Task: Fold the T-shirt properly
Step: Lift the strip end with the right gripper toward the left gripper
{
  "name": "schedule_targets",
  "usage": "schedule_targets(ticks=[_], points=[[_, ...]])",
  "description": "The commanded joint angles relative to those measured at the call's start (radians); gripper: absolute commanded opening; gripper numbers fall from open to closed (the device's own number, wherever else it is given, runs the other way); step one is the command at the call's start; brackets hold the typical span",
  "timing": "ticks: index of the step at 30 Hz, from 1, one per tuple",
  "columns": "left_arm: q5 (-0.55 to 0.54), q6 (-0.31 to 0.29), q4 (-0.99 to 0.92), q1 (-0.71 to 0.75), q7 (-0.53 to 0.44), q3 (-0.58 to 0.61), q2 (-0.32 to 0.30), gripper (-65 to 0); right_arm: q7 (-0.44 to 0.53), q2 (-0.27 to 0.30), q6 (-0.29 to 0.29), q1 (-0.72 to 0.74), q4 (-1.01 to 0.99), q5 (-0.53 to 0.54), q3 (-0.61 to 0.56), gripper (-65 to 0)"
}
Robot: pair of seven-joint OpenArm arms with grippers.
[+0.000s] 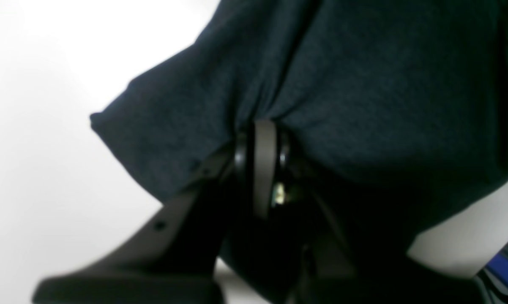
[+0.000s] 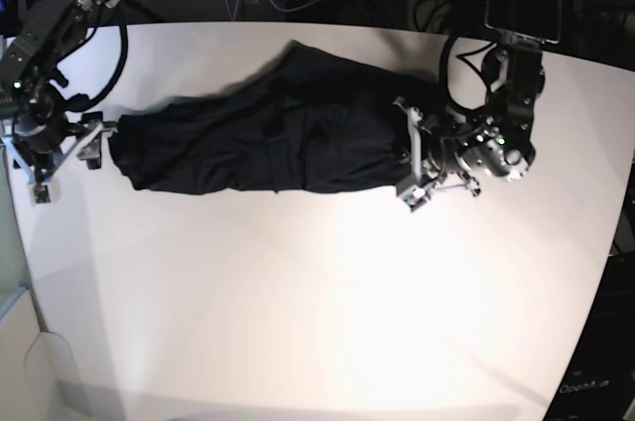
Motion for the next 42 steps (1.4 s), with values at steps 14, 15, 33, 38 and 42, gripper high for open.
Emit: schedule_targets(ticks=[14,15,33,38,42], points=[[0.079,0.013,-0.004,0.009,0.089,-0.001,-0.007,-63.4,-0.015,-0.041,-0.005,0.016,0.015,0.019,0.001,-10.4],[0.079,0.013,-0.004,0.009,0.09,-0.001,-0.007,-63.4,-0.015,-0.041,-0.005,0.018,0.008,0.019,0.001,-10.4],[0.079,0.013,-0.004,0.011,0.095,-0.001,-0.005,-63.4,0.021,-0.056,-0.005,0.081,-0.204,0.019,-0.013,-10.7],[0.079,0.013,-0.004,0.011,0.096,-0.001,-0.005,-63.4,0.021,-0.076,-0.005,0.086,-0.216,0.019,-0.025,-10.9],[0.079,0.013,-0.004,0.011,0.096,-0.001,-0.005,-63.4,0.021,-0.091,-0.005,0.086,-0.216,0.019,-0.025,-11.0]])
